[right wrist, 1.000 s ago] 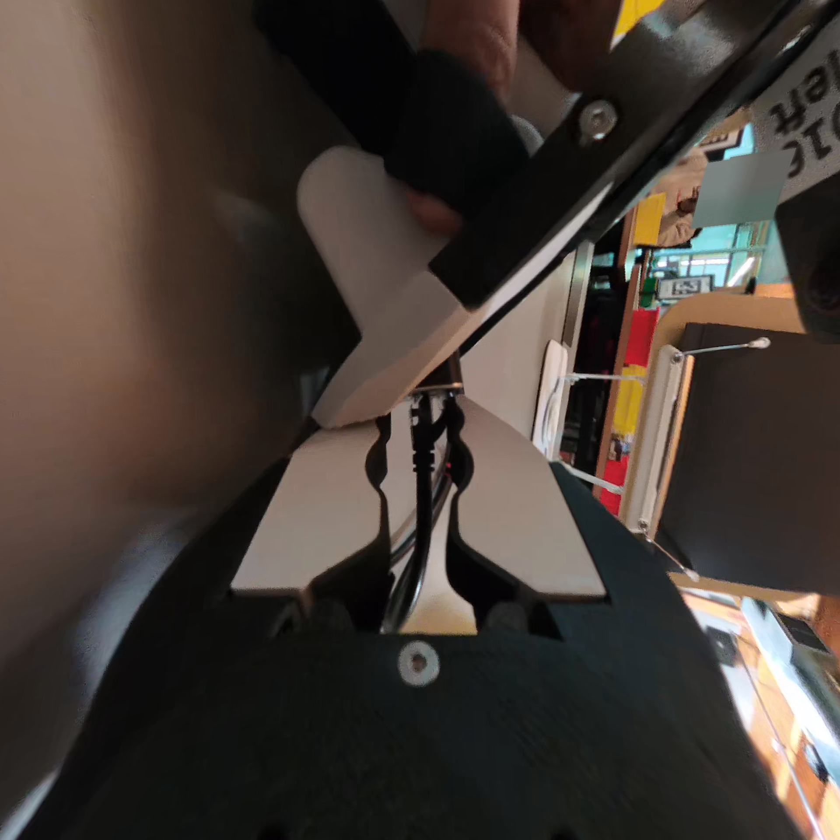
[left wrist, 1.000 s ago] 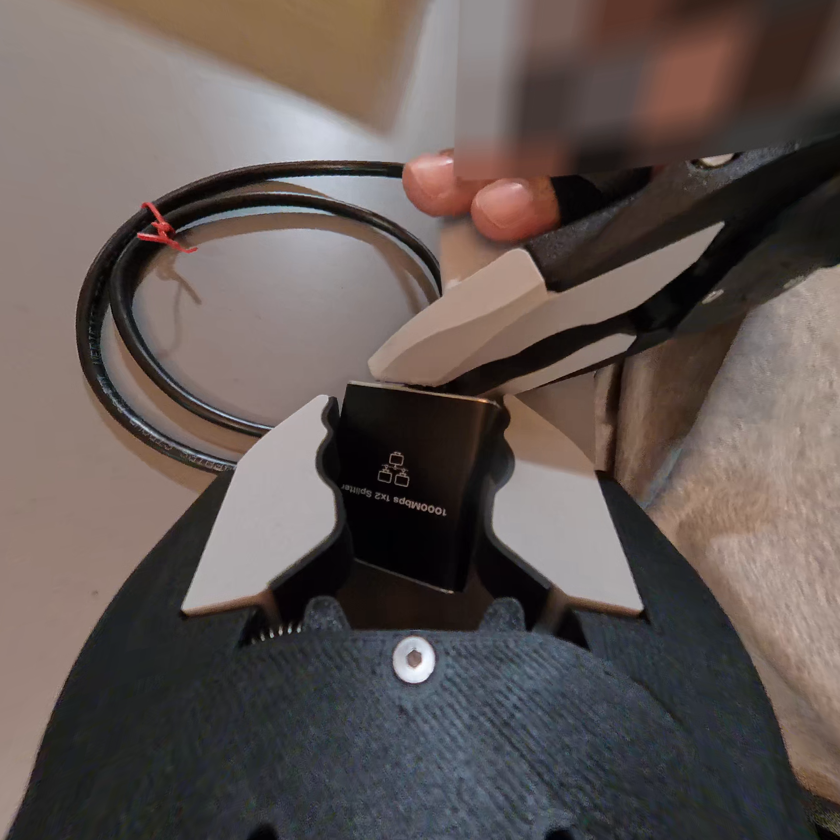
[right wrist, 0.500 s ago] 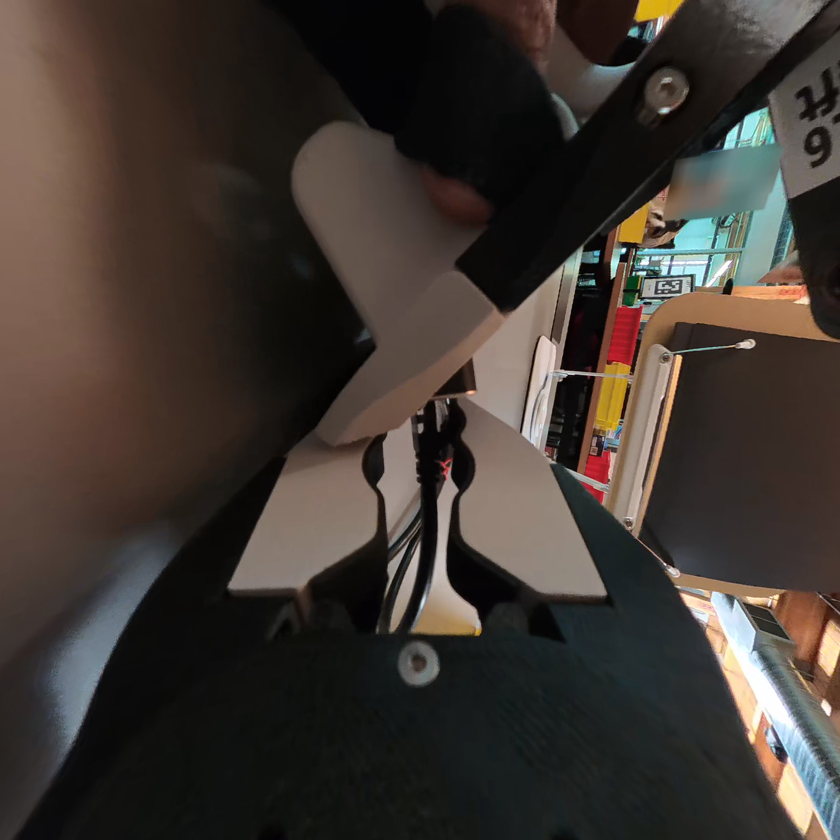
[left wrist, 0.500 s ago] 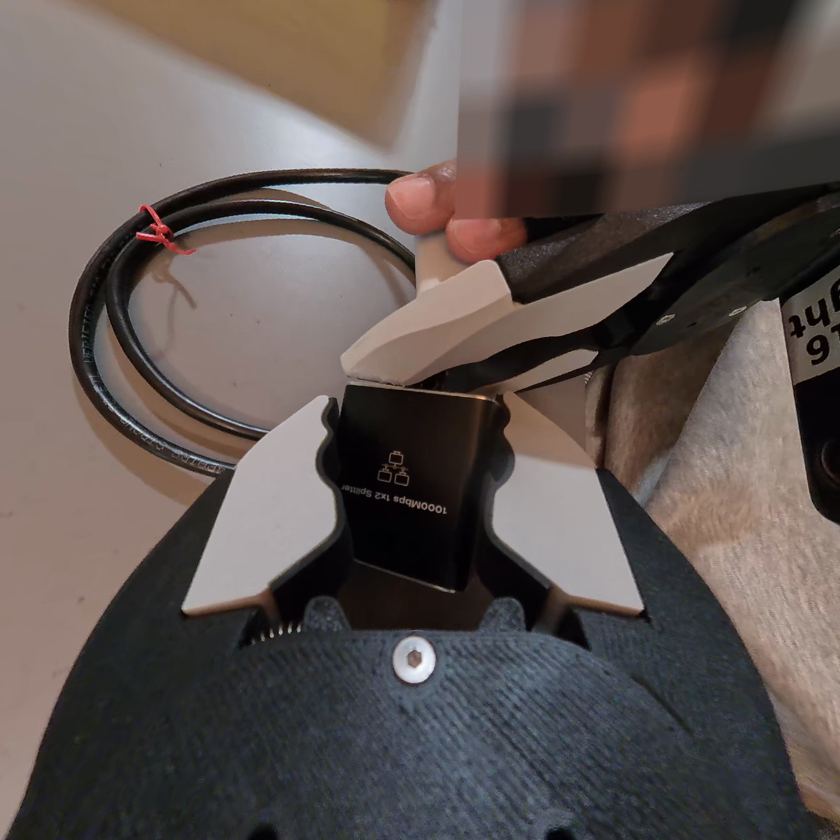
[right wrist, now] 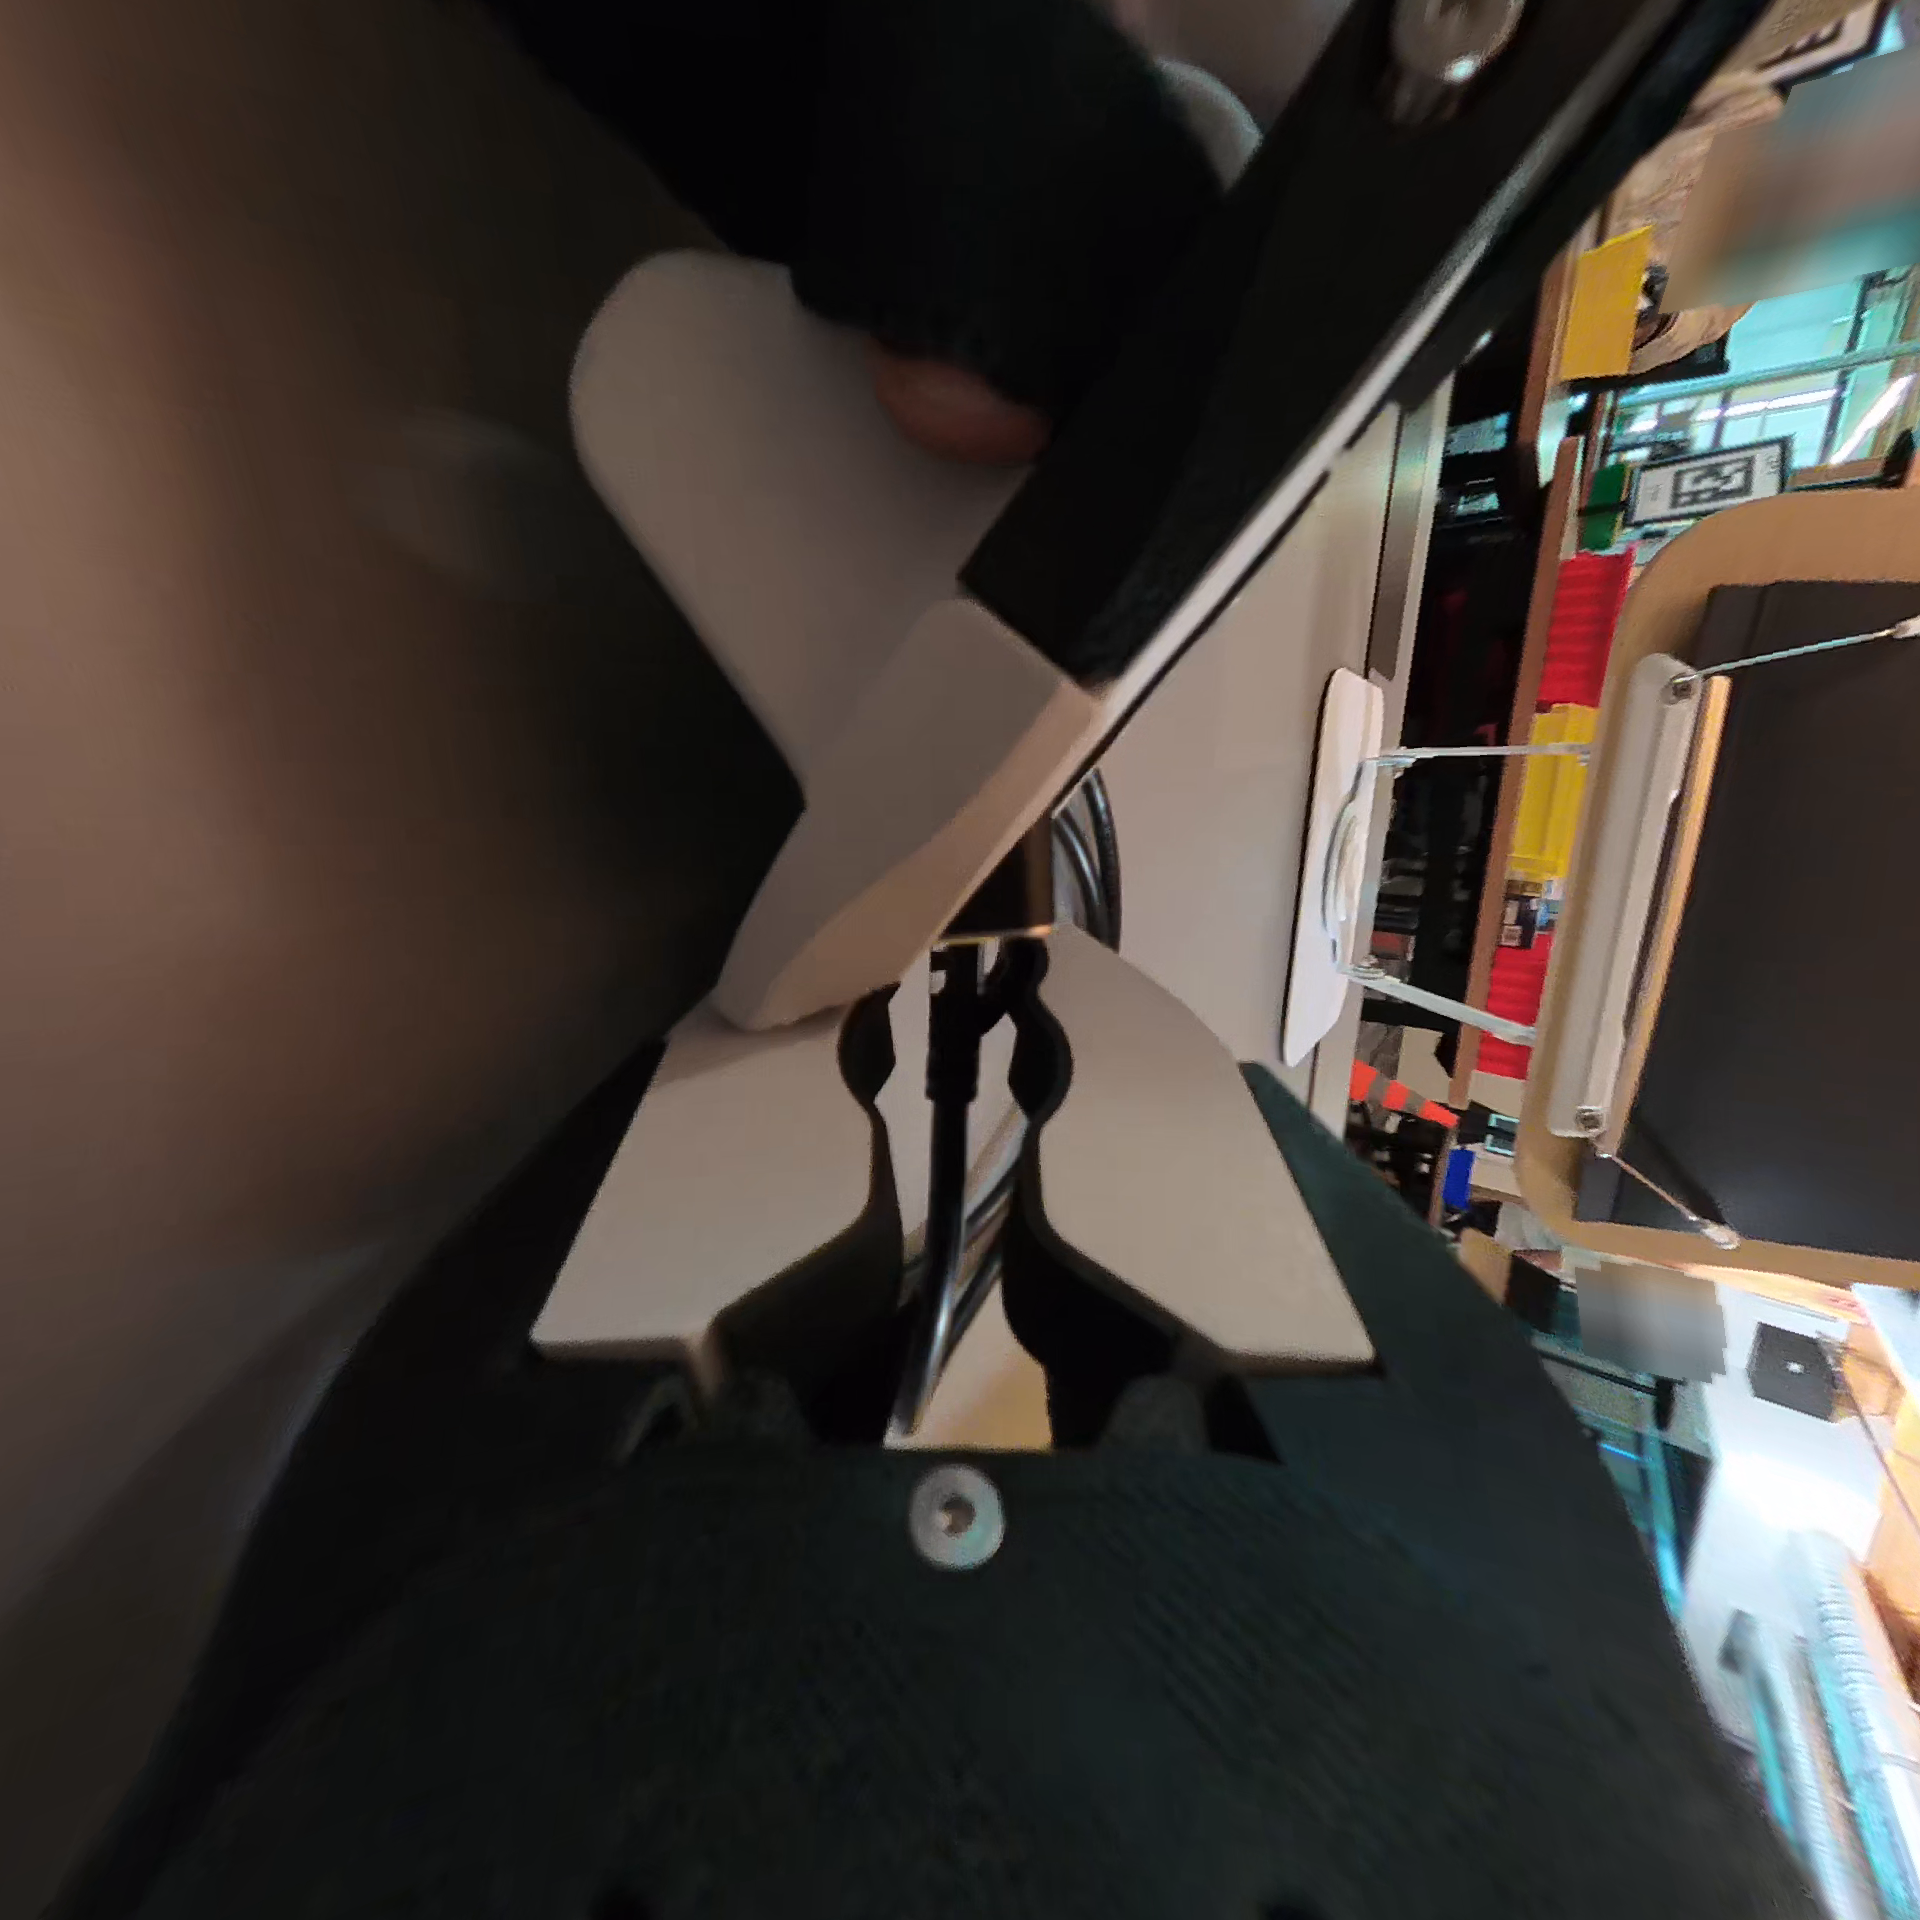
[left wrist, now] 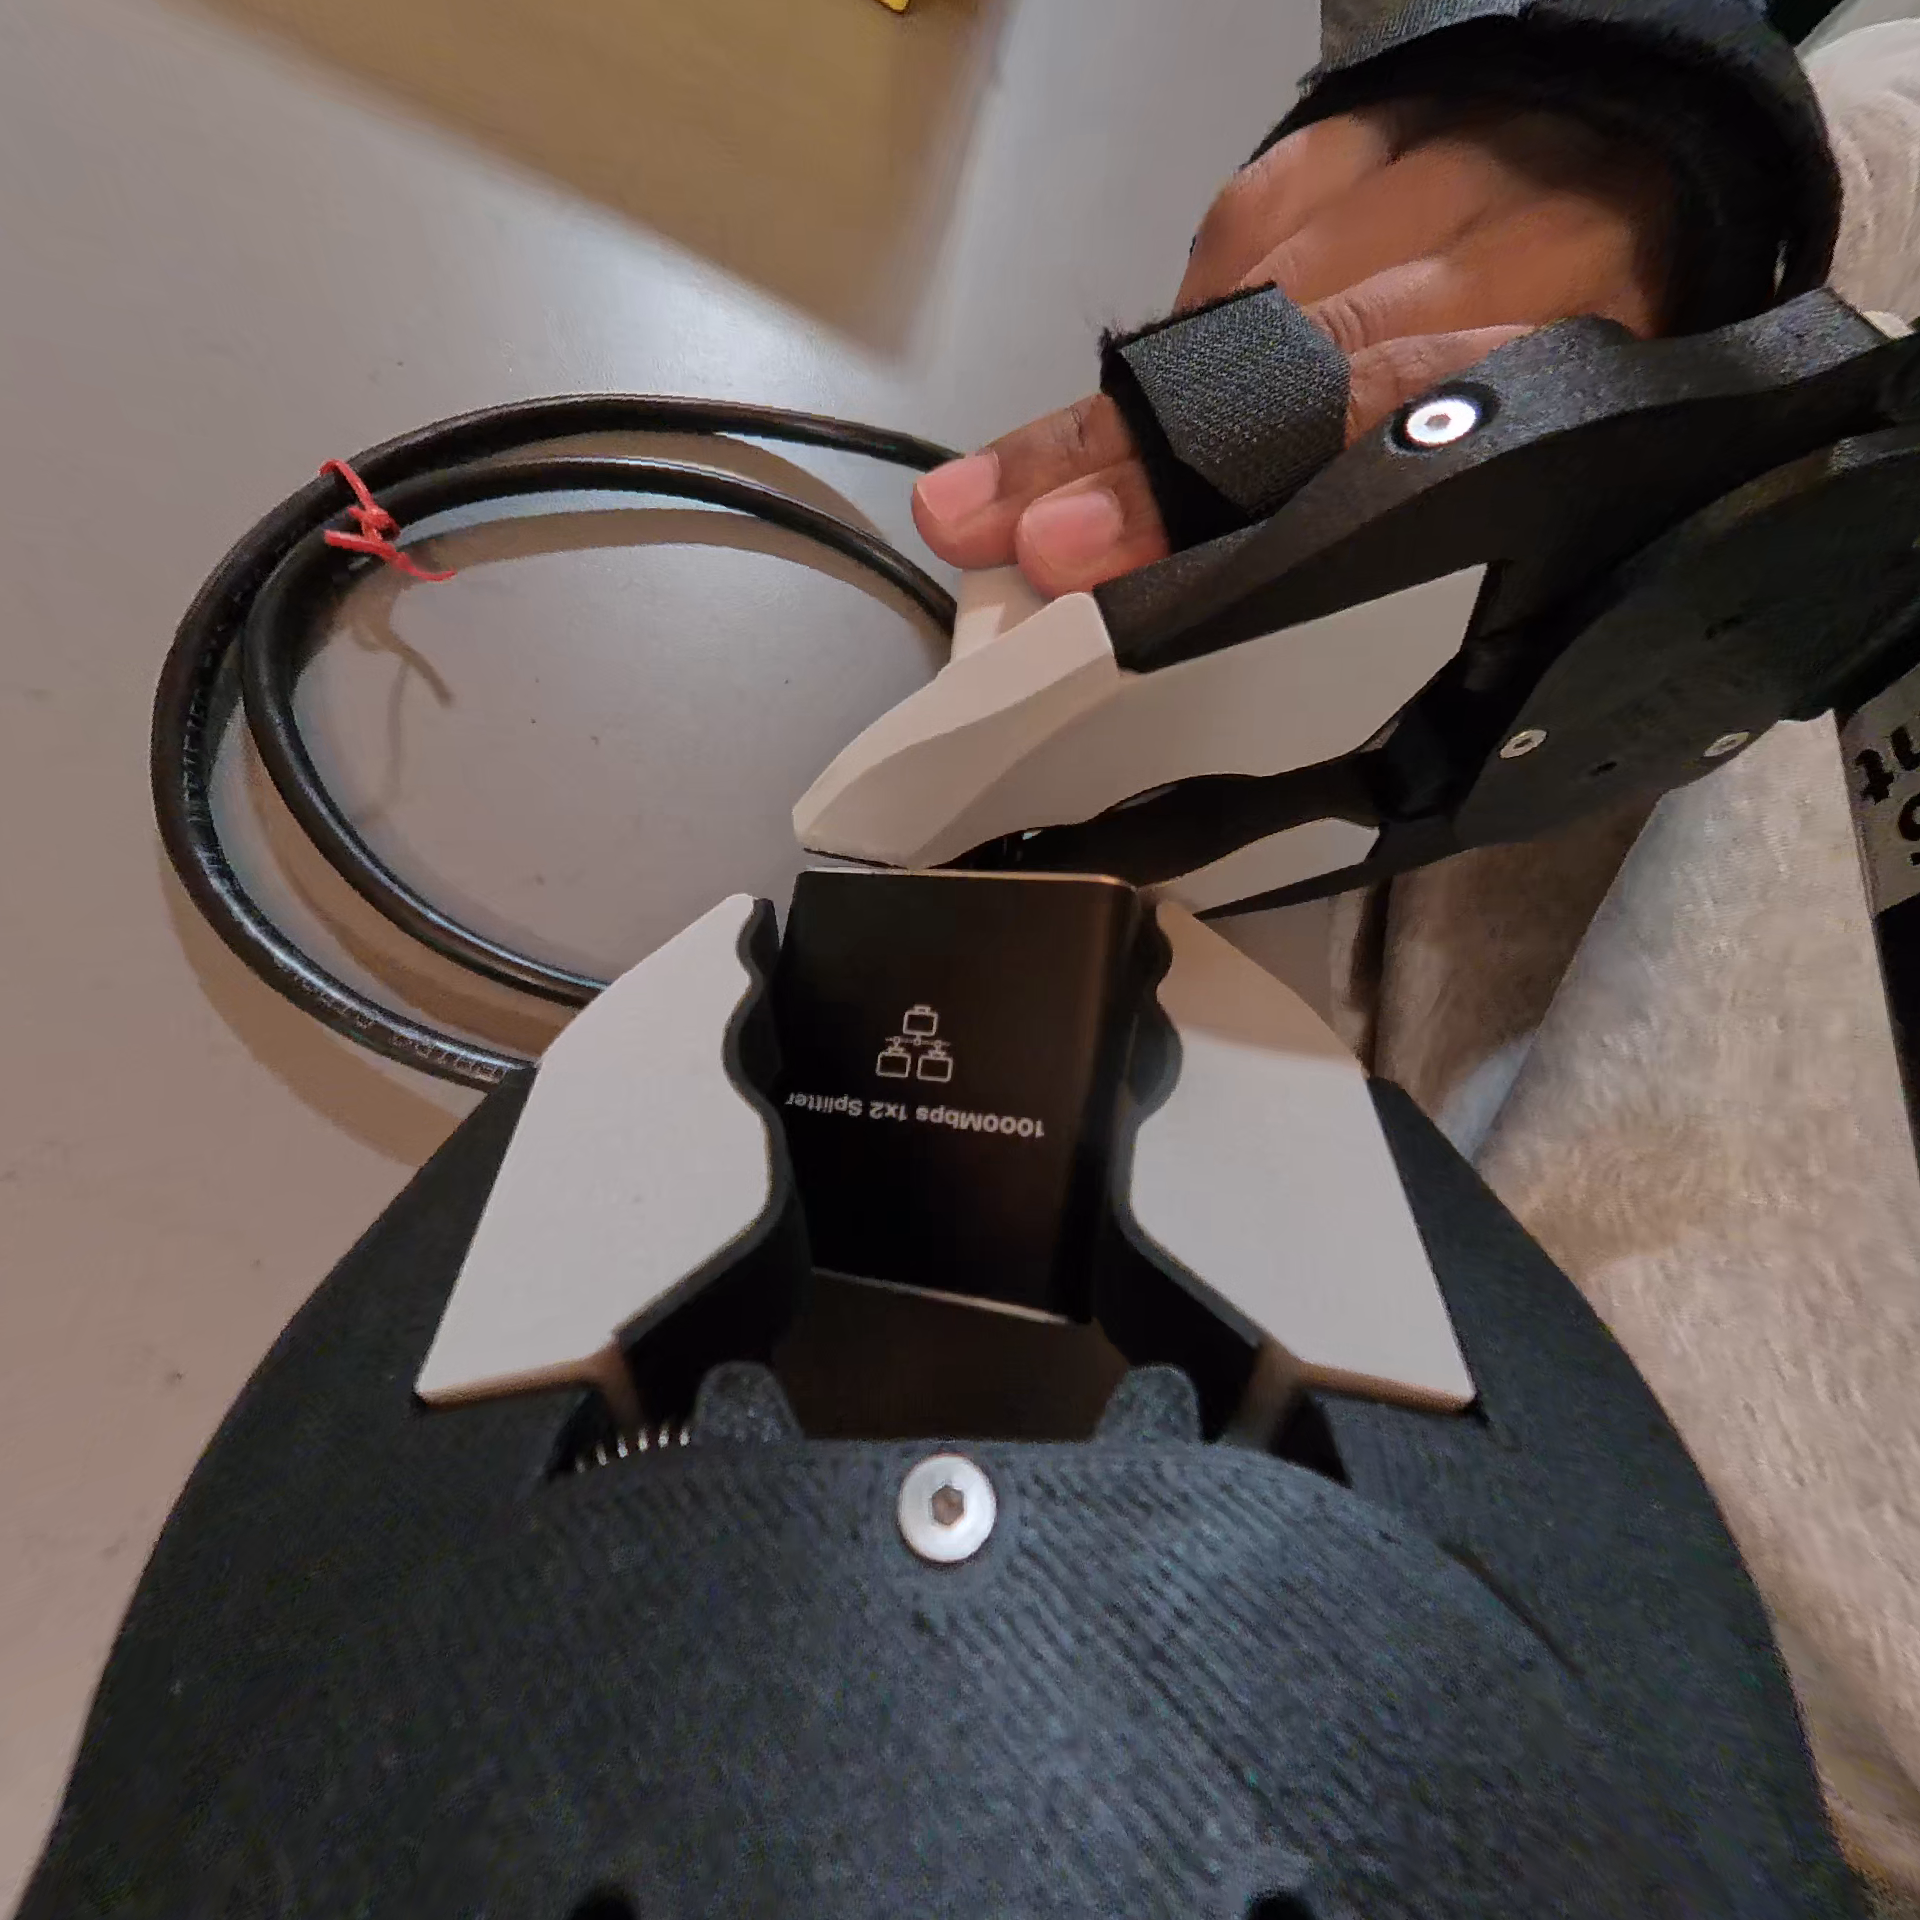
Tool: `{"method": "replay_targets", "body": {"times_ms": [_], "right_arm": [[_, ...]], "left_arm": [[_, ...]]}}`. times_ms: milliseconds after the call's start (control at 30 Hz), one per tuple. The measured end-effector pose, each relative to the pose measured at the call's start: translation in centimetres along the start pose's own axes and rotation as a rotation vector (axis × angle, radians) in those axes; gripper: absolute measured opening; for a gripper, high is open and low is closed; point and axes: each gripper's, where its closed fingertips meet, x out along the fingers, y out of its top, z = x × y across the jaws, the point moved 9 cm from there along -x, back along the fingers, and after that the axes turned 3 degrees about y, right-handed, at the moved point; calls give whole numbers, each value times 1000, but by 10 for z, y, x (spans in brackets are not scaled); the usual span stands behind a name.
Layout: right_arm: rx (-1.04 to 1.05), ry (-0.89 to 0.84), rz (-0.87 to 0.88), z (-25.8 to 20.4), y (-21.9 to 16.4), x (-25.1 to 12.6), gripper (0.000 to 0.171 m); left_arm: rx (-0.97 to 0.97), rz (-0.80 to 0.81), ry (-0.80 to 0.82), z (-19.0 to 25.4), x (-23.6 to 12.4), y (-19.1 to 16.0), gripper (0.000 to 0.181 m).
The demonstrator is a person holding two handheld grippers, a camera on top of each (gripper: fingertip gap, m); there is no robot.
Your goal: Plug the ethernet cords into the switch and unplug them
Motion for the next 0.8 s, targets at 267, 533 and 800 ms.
{"method": "replay_targets", "body": {"times_ms": [267, 533, 800], "right_arm": [[21, 6, 36, 4, -3, -2, 20], [54, 18, 117, 8, -6, -10, 19], [52, 3, 140, 8, -7, -10, 21]], "left_arm": [[-29, 33, -35, -2, -3, 1, 65], [-71, 104, -143, -3, -10, 2, 66], [-139, 143, -195, -5, -9, 1, 65]]}}
